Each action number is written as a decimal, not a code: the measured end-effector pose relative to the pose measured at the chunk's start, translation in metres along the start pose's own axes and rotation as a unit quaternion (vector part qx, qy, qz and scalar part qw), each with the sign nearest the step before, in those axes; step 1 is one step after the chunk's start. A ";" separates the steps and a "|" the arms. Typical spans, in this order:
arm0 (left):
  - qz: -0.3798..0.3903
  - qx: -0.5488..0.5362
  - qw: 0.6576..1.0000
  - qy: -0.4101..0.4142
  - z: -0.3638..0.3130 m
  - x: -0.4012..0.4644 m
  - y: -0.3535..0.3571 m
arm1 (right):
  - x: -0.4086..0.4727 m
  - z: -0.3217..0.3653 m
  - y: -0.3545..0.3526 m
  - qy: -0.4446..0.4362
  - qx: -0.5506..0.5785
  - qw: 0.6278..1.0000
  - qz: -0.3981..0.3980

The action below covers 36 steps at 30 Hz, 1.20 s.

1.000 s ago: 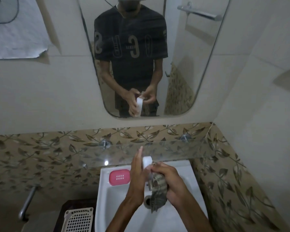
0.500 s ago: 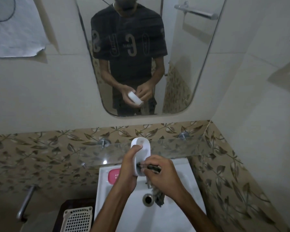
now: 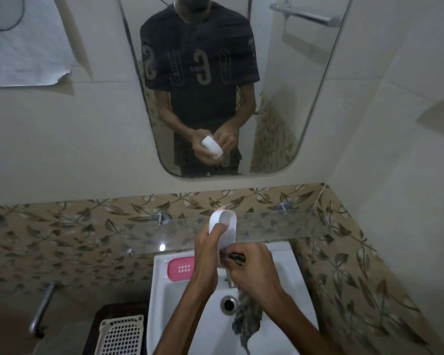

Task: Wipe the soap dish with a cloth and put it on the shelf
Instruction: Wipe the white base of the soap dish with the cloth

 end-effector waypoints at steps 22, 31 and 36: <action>0.062 -0.088 0.991 -0.081 0.011 0.016 -0.009 | 0.013 0.037 -0.012 -0.199 0.082 0.971 -0.103; 0.067 -0.118 0.984 -0.116 0.012 0.021 -0.006 | 0.009 0.029 0.000 -0.211 0.101 0.971 -0.056; 0.123 -0.096 0.978 -0.139 0.013 0.015 0.013 | 0.038 0.048 -0.020 -0.253 0.050 0.955 -0.148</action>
Point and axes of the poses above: each hand's wrist, its own x-axis towards the middle knuckle, its own y-axis out of the palm, z = x × y, the point moved 7 cm from there along x, towards the middle knuckle, and after that the axes turned 13 degrees about x, right-handed, at the moved point
